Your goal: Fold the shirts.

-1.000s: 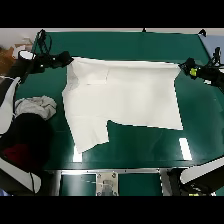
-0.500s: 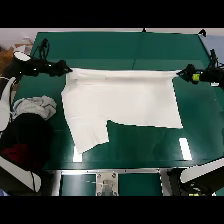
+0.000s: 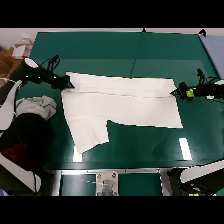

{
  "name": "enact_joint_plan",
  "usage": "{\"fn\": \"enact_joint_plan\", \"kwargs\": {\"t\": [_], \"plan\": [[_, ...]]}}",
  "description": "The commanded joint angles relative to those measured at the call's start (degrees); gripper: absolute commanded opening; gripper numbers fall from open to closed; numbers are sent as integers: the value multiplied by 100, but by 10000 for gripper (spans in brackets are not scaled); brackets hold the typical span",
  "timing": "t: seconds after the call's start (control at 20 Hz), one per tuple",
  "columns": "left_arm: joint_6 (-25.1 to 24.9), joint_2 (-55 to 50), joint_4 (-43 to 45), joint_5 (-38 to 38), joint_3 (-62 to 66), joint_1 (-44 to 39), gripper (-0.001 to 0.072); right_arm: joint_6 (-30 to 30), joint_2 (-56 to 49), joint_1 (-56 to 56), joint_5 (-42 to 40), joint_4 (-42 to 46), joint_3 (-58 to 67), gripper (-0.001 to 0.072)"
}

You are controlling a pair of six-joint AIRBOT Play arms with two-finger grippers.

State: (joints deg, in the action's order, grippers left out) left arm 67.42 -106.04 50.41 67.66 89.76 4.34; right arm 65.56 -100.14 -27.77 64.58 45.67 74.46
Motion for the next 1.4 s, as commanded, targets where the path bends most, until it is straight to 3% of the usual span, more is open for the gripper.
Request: {"fn": "enact_joint_plan", "kwargs": {"t": [0.0,0.1,0.35,0.45,0.7,0.9,1.1,1.2,1.35], "plan": [[74,-9,52,63,-87,-24,32,199,15,-4,138,48,-52,218],[339,2,42,422,24,-7,664,479,46,-149,662,50,138,259],[1233,131,87,2524,192,326,668,1327,953,-743,1541,1093,-28,260],[1241,577,299,2684,-457,385,667,1408,1580,-955,1504,1285,-643,259],[1224,2664,1073,1534,-3165,514,667,2002,3309,-1495,1003,1504,-2874,246],[1818,4046,999,74,-5023,529,667,2081,4273,-1585,76,1360,-4503,247],[1561,4172,-11,-885,-6070,466,665,2079,4321,-1582,-575,1069,-5263,265],[1294,4131,-566,-1637,-6367,42,525,2074,4319,-1515,-999,754,-5534,283],[1200,3770,-1191,-2549,-6470,-876,525,2076,4175,-1069,-1659,201,-5692,329]]}}
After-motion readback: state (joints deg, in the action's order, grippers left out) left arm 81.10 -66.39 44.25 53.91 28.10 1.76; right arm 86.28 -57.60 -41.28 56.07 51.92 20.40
